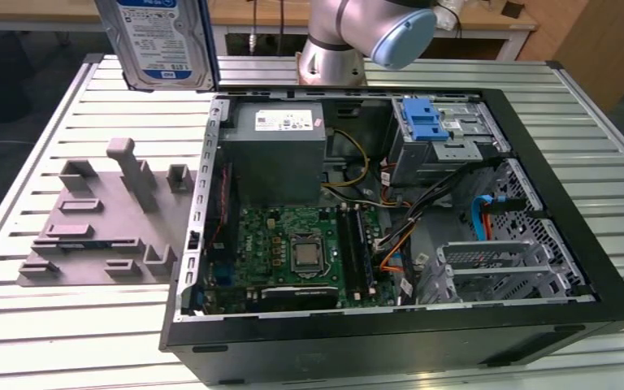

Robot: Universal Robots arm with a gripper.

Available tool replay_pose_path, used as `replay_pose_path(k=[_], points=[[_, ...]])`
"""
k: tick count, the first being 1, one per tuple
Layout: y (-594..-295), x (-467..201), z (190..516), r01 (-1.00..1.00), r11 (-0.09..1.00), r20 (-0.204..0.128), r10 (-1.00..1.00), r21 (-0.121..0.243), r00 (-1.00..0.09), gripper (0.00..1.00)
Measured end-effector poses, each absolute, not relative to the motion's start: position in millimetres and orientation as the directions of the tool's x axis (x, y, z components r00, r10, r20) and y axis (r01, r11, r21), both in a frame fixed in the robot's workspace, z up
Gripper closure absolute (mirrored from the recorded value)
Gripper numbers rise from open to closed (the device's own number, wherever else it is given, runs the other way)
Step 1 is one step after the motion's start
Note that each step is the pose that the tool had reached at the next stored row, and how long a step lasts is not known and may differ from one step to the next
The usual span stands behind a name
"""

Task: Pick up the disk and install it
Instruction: 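Pick up the disk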

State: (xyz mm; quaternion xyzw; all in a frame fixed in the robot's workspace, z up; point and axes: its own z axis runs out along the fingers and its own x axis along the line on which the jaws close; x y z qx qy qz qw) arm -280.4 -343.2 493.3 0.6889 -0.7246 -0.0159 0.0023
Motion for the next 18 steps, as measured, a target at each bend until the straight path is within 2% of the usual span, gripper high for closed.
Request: replay_pose_path(k=[18], points=[[-343.2, -256.6, 493.3, -0.998, 0.050, -0.019, -0.999, 0.026, -0.051, 0.64]])
